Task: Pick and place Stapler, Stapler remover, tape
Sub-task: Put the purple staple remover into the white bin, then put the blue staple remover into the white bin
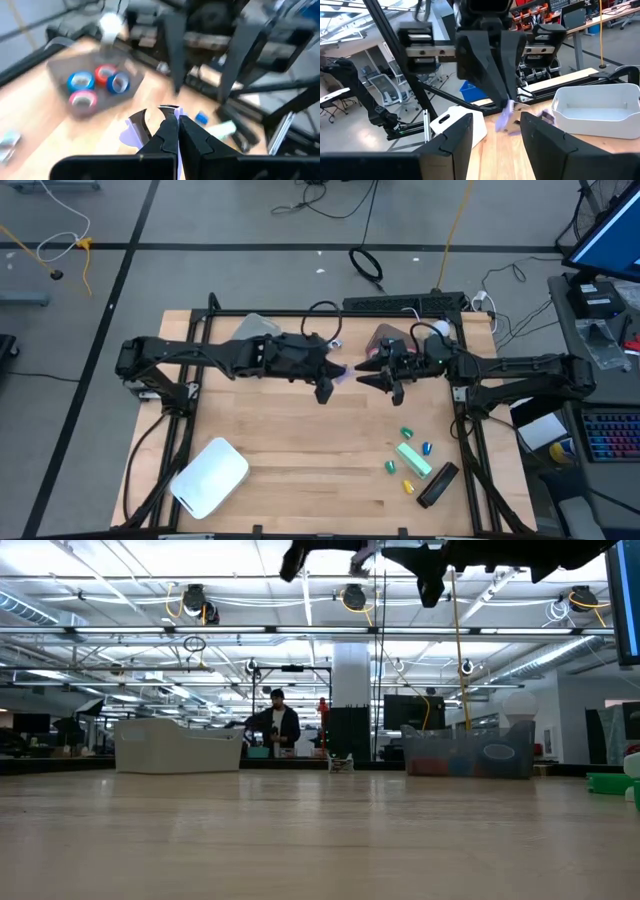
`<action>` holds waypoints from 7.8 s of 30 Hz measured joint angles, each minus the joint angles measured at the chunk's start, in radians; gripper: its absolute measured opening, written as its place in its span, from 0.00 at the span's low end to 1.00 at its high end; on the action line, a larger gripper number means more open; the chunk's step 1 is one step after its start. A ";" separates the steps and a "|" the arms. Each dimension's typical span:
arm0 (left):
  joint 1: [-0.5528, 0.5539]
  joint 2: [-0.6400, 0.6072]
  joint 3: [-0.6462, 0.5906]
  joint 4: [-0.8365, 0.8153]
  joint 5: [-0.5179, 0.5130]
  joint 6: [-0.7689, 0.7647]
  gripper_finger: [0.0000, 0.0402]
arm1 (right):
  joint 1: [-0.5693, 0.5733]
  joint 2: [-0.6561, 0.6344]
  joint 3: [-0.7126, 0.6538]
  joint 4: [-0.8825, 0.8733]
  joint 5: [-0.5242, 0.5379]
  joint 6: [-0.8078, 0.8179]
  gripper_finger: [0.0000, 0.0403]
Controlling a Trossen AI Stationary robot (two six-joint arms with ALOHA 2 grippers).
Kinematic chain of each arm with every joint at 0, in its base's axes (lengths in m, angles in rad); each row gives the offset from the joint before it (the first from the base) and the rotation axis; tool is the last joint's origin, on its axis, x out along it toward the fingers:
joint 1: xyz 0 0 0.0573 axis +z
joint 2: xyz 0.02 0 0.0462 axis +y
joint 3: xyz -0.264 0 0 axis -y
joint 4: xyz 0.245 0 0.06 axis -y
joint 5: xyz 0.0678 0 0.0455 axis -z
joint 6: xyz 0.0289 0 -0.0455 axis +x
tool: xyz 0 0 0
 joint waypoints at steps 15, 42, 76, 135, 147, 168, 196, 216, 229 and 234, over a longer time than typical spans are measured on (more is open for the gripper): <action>-0.059 -0.187 0.001 -0.394 -0.292 -0.145 0.00 | -0.001 0.000 0.000 0.026 0.002 -0.050 0.39; -0.310 -0.189 0.001 -0.941 0.061 -0.944 0.00 | -0.001 0.090 0.000 0.141 0.004 -0.080 0.39; -0.843 -0.137 -0.535 -0.603 0.219 -1.327 0.00 | -0.001 0.090 0.000 0.222 0.132 -0.091 0.39; -0.480 -0.357 -0.353 -0.609 -0.212 -0.531 0.22 | -0.009 0.089 0.000 0.222 0.131 -0.129 0.39; -0.009 -0.292 -0.352 -0.245 -0.212 0.287 0.22 | -0.105 -0.009 0.000 -0.005 0.132 -0.150 0.39; 0.376 -0.099 -0.355 0.005 0.062 0.295 0.22 | -0.297 0.069 0.013 -0.166 0.162 -0.156 0.39; 0.674 -0.396 -0.354 -0.037 0.450 0.373 0.22 | -0.455 0.745 0.684 -0.759 0.051 -0.162 0.39; 0.733 -0.425 -0.475 0.023 0.473 0.347 0.22 | -0.476 0.846 0.688 -0.759 0.047 -0.148 0.39; 0.729 -0.425 -0.485 0.026 0.473 0.336 0.22 | -0.473 0.916 0.688 -0.738 0.026 -0.181 0.39; 0.729 -0.425 -0.485 0.026 0.473 0.339 0.22 | -0.473 0.937 0.688 -0.733 0.027 -0.198 0.39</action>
